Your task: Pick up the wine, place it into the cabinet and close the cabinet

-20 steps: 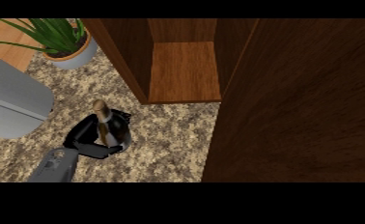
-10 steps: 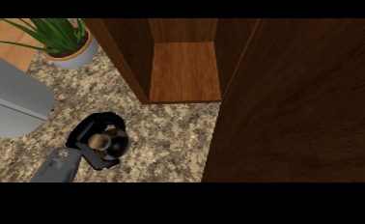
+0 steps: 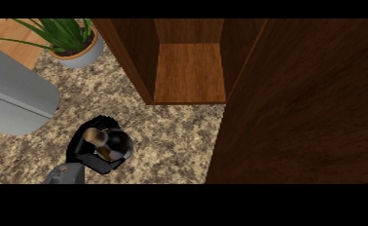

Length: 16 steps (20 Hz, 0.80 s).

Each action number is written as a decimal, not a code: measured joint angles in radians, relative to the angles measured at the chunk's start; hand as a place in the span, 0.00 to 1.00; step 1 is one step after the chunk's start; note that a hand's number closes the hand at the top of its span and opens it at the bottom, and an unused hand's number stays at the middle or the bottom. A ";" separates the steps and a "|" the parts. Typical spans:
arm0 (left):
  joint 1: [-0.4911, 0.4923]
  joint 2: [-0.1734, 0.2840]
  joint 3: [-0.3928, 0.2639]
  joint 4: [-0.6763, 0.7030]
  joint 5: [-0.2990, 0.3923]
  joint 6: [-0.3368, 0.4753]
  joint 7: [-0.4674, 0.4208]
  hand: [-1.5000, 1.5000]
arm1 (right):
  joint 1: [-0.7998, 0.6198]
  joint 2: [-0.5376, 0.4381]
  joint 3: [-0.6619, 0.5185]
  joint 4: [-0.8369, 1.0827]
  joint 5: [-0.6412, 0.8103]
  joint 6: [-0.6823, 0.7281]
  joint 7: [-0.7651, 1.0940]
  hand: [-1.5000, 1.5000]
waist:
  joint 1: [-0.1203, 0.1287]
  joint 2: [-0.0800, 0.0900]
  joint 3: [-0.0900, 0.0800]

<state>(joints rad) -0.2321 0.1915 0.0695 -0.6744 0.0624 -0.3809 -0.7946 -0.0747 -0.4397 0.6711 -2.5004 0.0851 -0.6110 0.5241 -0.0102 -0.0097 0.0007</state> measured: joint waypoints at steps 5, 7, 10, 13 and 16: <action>0.066 -0.067 -0.017 -0.122 0.033 0.024 0.041 1.00 | 0.014 -0.015 0.014 -0.006 0.005 -0.018 -0.009 0.00 | 0.002 0.000 0.000; 0.095 -0.089 -0.030 -0.197 0.048 0.027 0.077 1.00 | 0.037 -0.030 0.021 -0.008 0.006 -0.022 -0.031 0.00 | 0.003 -0.001 0.000; 0.140 -0.108 -0.050 -0.305 0.062 0.030 0.128 1.00 | 0.048 -0.048 0.005 -0.011 0.005 -0.024 -0.045 0.00 | 0.004 0.000 0.000; 0.193 -0.130 -0.084 -0.427 0.072 0.037 0.194 1.00 | 0.052 -0.053 0.019 -0.010 0.005 -0.028 -0.055 0.00 | 0.006 0.000 0.000; 0.232 -0.159 -0.125 -0.535 0.074 0.068 0.266 1.00 | 0.049 -0.055 0.034 -0.010 0.007 -0.038 -0.055 0.00 | 0.005 0.000 -0.001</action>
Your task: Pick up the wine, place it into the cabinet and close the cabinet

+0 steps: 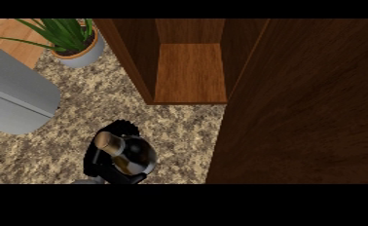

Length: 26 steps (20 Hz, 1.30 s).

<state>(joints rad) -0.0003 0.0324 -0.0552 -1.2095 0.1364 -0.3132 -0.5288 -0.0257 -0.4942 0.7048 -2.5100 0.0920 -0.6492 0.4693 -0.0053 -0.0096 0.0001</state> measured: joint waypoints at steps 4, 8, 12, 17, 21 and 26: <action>0.008 -0.014 -0.021 -0.100 0.018 0.019 0.085 1.00 | 0.025 -0.021 -0.005 -0.002 0.000 -0.004 -0.031 0.00 | -0.004 0.002 0.000; 0.011 -0.025 -0.101 -0.161 0.014 0.125 0.114 1.00 | 0.031 -0.042 -0.018 -0.005 -0.002 -0.005 -0.039 0.00 | -0.009 0.002 0.000; -0.003 -0.030 -0.152 -0.216 0.009 0.239 0.146 1.00 | 0.040 -0.058 -0.014 -0.008 -0.002 -0.014 -0.053 0.00 | -0.012 0.002 -0.001; -0.072 -0.031 -0.189 -0.215 -0.003 0.369 0.174 1.00 | 0.048 -0.075 -0.028 -0.007 -0.007 -0.013 -0.067 0.00 | -0.014 0.004 -0.001; -0.139 -0.032 -0.194 -0.163 -0.015 0.426 0.186 1.00 | 0.062 -0.073 -0.023 -0.004 -0.012 -0.009 -0.089 0.00 | -0.015 0.006 -0.001; -0.244 -0.032 -0.160 -0.070 -0.034 0.447 0.179 1.00 | 0.084 -0.083 -0.030 -0.004 -0.016 -0.006 -0.114 0.00 | -0.017 0.007 -0.001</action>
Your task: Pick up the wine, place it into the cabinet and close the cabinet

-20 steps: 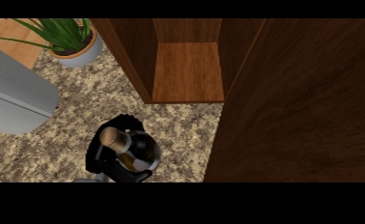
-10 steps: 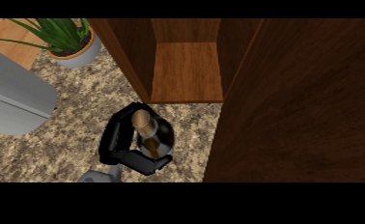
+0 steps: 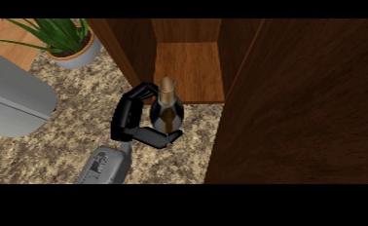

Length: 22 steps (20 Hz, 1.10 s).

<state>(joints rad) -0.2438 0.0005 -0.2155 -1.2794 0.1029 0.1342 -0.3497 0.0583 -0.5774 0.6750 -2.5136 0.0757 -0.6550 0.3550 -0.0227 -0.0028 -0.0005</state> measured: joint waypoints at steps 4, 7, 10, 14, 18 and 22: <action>-0.088 0.000 0.024 0.067 -0.002 0.010 0.028 1.00 | 0.022 -0.008 0.005 -0.001 -0.003 0.000 -0.028 0.00 | -0.003 0.000 0.000; -0.142 0.000 0.029 0.133 0.010 0.021 0.019 1.00 | 0.051 -0.014 0.009 -0.001 -0.006 0.002 -0.064 0.00 | -0.005 0.001 0.000; -0.205 -0.001 0.012 0.204 0.031 0.039 0.017 1.00 | 0.052 -0.013 -0.013 0.005 -0.015 0.021 -0.083 0.00 | -0.004 0.002 0.000; -0.289 0.000 0.000 0.312 0.077 0.071 -0.021 1.00 | 0.053 -0.003 -0.007 0.006 -0.020 0.027 -0.089 0.00 | -0.010 0.004 0.000; -0.364 0.000 -0.013 0.404 0.134 0.091 -0.045 1.00 | 0.062 -0.007 -0.010 0.003 -0.024 0.032 -0.097 0.00 | -0.017 0.005 0.000; -0.442 0.000 -0.017 0.506 0.191 0.106 -0.082 1.00 | 0.071 -0.008 -0.006 0.003 -0.029 0.036 -0.105 0.00 | -0.025 0.006 -0.001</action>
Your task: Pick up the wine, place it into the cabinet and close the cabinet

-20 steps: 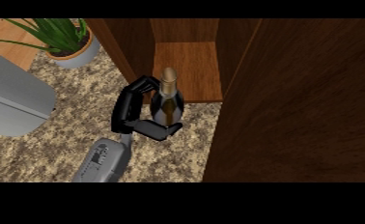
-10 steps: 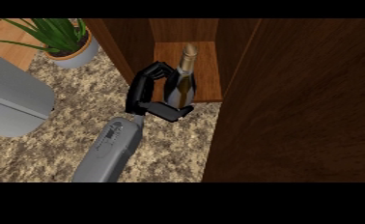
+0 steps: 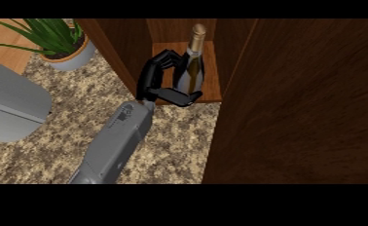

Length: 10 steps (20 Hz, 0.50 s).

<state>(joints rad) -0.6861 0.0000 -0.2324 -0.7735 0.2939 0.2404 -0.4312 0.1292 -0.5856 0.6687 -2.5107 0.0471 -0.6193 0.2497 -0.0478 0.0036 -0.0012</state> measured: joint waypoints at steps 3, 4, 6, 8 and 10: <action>-0.062 0.000 -0.010 0.069 0.045 0.020 -0.007 1.00 | 0.005 0.006 0.000 0.002 -0.004 0.002 -0.014 0.00 | -0.004 0.001 0.000; -0.082 0.000 -0.006 0.096 0.053 0.023 -0.009 1.00 | 0.010 0.008 0.002 0.002 -0.005 0.002 -0.024 0.00 | -0.006 0.002 0.000; -0.110 0.000 -0.019 0.139 0.063 0.040 -0.018 1.00 | 0.021 0.006 0.002 0.002 -0.008 0.010 -0.042 0.00 | -0.009 0.002 0.000; -0.148 0.000 -0.025 0.193 0.066 0.047 -0.021 1.00 | 0.025 0.006 0.009 0.003 -0.010 0.015 -0.052 0.00 | -0.012 0.003 0.000; -0.189 0.000 -0.032 0.248 0.058 0.072 -0.016 1.00 | 0.028 0.005 0.011 0.003 -0.012 0.017 -0.062 0.00 | -0.019 0.005 0.000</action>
<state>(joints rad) -0.8746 0.0001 -0.2641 -0.5252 0.3523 0.3125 -0.4472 0.1570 -0.5807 0.6797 -2.5073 0.0349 -0.6019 0.1873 -0.0670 0.0085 -0.0008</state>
